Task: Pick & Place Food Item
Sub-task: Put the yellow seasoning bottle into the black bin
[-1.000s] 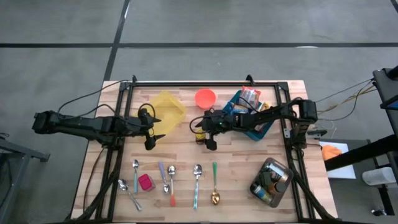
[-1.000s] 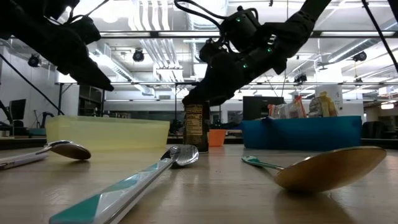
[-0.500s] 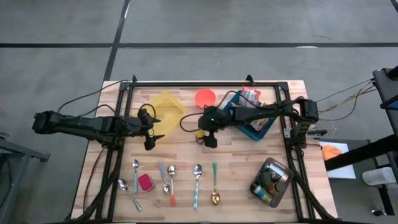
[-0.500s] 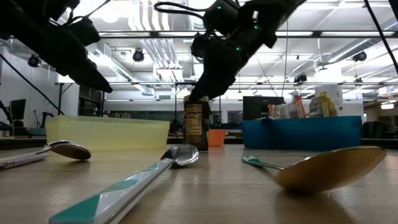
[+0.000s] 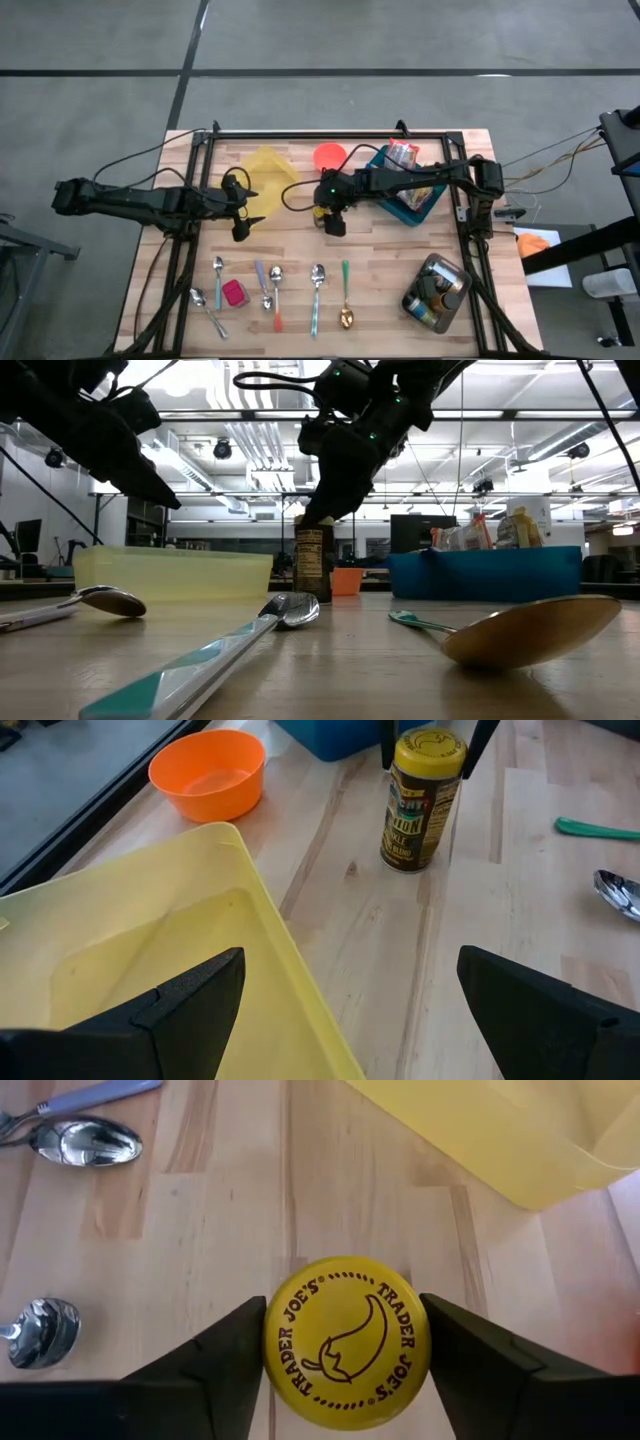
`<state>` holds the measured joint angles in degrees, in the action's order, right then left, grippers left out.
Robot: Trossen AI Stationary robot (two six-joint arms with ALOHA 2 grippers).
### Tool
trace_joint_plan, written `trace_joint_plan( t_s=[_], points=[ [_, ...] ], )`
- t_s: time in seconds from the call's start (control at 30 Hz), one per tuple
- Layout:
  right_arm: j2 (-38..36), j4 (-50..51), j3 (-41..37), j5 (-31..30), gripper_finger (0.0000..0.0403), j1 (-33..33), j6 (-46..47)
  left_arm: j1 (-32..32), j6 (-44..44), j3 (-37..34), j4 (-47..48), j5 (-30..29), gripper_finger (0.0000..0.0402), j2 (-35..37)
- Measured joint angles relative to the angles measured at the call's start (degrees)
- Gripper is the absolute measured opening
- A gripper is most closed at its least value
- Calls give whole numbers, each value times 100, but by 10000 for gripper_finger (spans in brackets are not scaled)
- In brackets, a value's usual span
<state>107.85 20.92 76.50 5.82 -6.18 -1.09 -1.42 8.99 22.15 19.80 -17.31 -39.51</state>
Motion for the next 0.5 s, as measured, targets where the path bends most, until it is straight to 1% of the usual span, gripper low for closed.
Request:
trace_joint_plan(
  t_s=[0.17, 0.37, 0.5],
  points=[
    [-2, 112, -1, 17, 249, 5, 1, -1, 2, 0, 20, -1, 369, 0],
    [-5, 117, -3, 17, 228, 3, 1, -1, 2, 0, 23, 1, 369, 0],
    [-7, 117, -5, 17, 228, 5, 1, -1, 10, 0, 23, 1, 369, 0]
  ],
)
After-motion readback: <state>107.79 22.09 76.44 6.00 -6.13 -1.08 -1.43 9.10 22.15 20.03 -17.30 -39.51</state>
